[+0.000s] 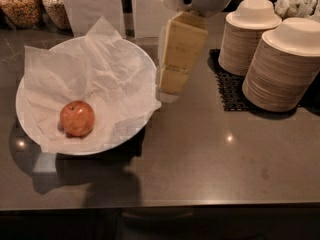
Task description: Pick apple from white bowl
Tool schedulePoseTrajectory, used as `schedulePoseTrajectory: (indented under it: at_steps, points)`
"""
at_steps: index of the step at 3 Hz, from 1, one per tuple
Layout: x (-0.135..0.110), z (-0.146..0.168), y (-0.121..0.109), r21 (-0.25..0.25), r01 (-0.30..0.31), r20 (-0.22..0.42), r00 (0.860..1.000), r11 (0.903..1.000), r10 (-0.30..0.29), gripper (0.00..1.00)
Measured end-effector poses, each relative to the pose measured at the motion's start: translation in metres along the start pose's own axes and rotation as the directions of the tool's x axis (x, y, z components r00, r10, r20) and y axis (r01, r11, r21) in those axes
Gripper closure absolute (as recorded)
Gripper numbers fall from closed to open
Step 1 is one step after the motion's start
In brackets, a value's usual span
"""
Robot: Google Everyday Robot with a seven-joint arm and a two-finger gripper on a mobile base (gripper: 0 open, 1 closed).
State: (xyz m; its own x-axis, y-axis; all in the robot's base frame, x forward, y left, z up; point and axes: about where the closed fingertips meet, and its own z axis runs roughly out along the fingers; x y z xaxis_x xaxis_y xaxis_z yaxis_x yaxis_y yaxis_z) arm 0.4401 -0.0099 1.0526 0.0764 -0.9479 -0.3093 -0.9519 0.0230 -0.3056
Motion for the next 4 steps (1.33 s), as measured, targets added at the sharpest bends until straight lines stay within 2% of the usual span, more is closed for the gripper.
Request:
schedulePoseTrajectory:
  at_steps: [1,2,3,4]
  points:
    - [-0.013,0.029,0.004,-0.013,0.057,0.142,0.988,0.9983,-0.054,0.00]
    - [-0.068,0.046,-0.023,0.054,0.166,0.371,0.912,0.9847,-0.174,0.00]
    - [-0.068,0.046,-0.023,0.054,0.166,0.371,0.912,0.9846,-0.174,0.00]
    - [-0.073,0.046,-0.022,0.067,0.189,0.390,0.899,0.9796,-0.201,0.00]
